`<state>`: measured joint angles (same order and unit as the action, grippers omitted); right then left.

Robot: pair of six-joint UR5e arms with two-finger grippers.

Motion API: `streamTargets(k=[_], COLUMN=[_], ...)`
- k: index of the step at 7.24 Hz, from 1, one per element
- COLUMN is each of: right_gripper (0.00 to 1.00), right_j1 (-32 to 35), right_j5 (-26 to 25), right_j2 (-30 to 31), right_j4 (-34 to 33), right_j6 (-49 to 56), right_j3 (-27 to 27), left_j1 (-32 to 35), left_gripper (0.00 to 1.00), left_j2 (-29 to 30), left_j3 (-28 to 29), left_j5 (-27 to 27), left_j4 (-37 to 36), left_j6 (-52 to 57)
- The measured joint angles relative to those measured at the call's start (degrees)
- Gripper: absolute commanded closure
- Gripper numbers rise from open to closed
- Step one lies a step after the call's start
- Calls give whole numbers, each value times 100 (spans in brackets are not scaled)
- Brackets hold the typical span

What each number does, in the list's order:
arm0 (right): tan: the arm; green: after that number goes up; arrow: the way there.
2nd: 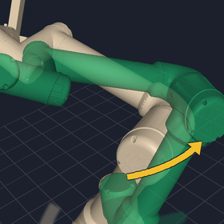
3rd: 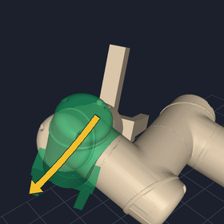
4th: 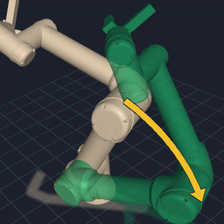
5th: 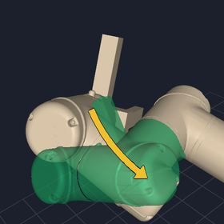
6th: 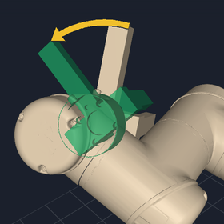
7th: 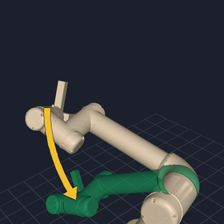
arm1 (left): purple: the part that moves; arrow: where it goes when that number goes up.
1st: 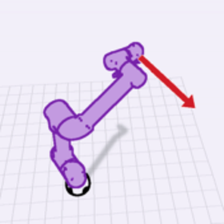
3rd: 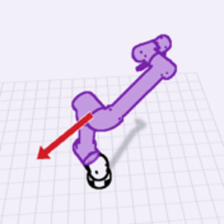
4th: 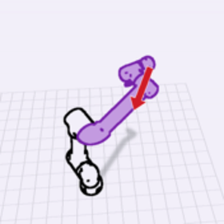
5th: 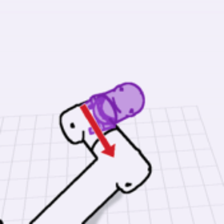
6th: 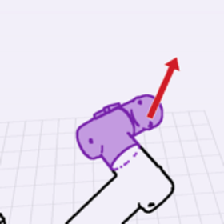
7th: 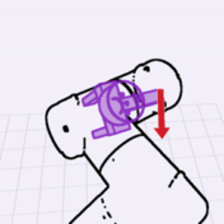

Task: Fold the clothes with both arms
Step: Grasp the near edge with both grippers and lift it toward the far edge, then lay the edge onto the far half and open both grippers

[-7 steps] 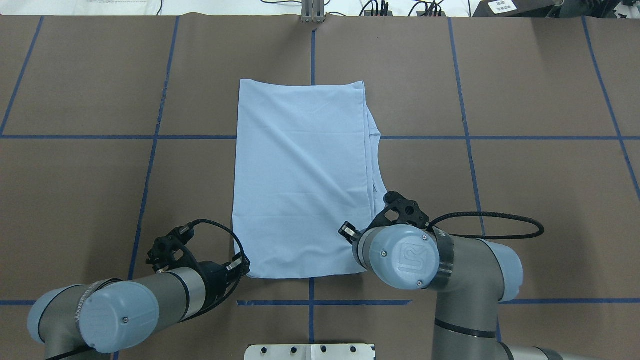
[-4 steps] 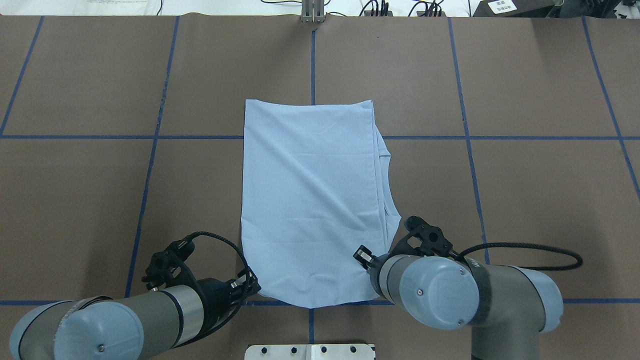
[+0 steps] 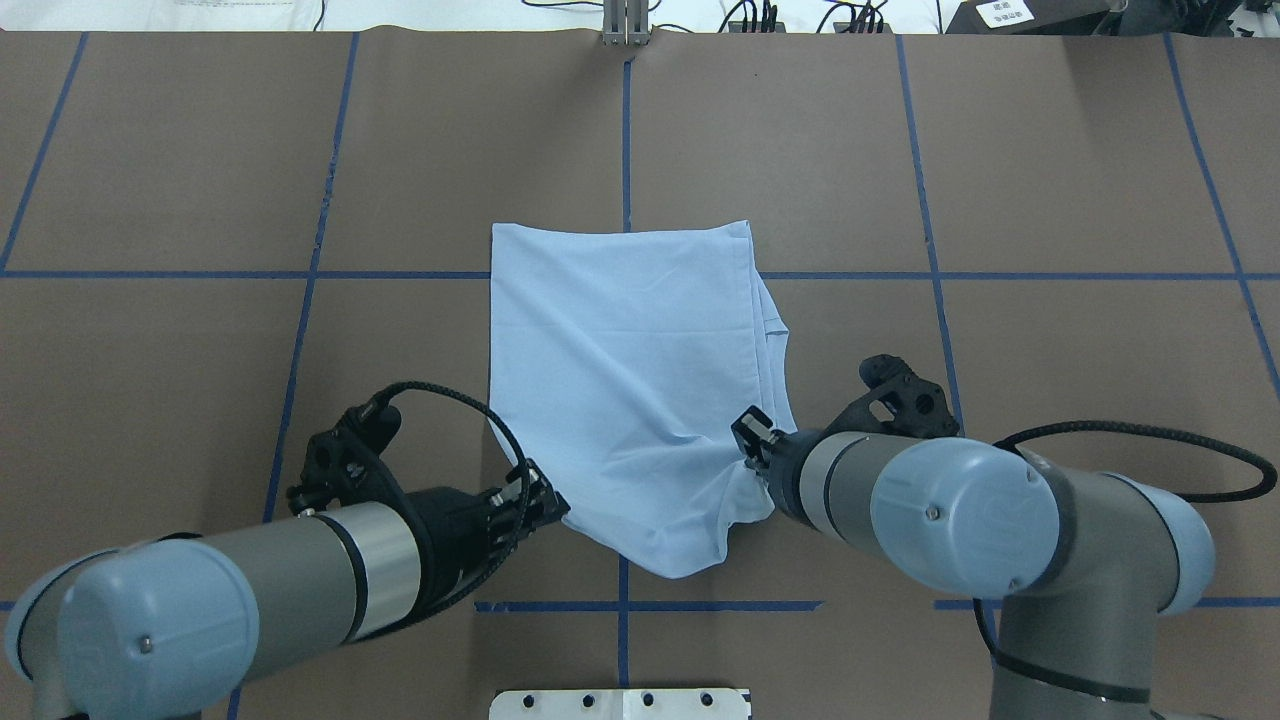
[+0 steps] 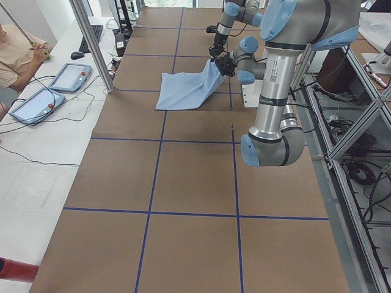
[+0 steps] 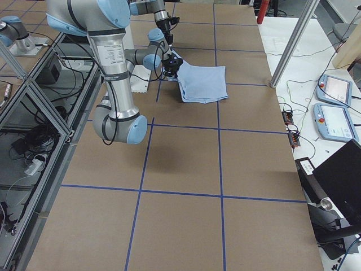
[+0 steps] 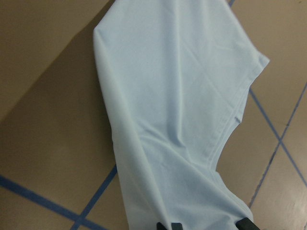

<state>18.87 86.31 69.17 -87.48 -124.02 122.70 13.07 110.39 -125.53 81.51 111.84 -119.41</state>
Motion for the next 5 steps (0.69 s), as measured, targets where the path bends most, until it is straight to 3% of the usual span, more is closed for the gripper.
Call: streamTargets(k=[3,5], right_gripper=[100,100], right_j1=[1002,1501], right_j5=[598,1002], right_j2=[-843,-1181], right_j4=[174,993], right_j6=[366,405], right_j3=[-1193,-2255], left_j1=[937,1282], left_gripper=[100,100], left_j2=[300,370], left_j3=[677,1148], left_j5=[192,206], left_j4=[19,272], left_j6=[784,1091])
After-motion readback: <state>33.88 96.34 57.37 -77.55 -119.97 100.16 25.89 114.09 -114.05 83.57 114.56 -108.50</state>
